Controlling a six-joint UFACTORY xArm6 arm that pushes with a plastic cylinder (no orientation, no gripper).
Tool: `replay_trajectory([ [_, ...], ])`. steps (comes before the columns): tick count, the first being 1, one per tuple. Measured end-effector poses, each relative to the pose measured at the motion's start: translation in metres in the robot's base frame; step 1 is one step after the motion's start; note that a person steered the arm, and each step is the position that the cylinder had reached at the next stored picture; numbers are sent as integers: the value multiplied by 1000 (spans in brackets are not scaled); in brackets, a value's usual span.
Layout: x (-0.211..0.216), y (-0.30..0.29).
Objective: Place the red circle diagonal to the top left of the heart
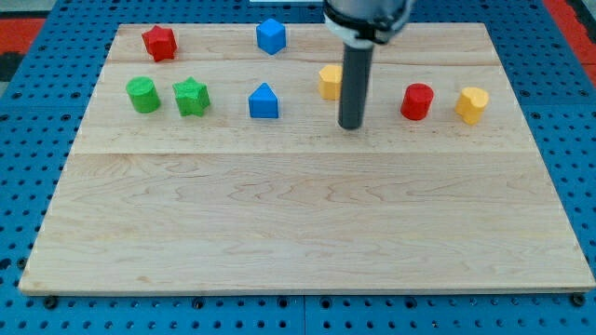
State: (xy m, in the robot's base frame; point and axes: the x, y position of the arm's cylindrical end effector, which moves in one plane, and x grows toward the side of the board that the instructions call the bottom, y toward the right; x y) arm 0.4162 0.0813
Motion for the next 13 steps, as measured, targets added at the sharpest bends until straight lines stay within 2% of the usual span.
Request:
replay_trajectory([
  [1, -5, 73],
  [2, -80, 92],
  [3, -117, 92],
  [4, -102, 59],
  [5, -119, 29],
  [6, -143, 54],
  [7, -139, 51],
  [8, -119, 79],
  [10, -176, 97],
  [12, -165, 98],
  [13, -137, 90],
])
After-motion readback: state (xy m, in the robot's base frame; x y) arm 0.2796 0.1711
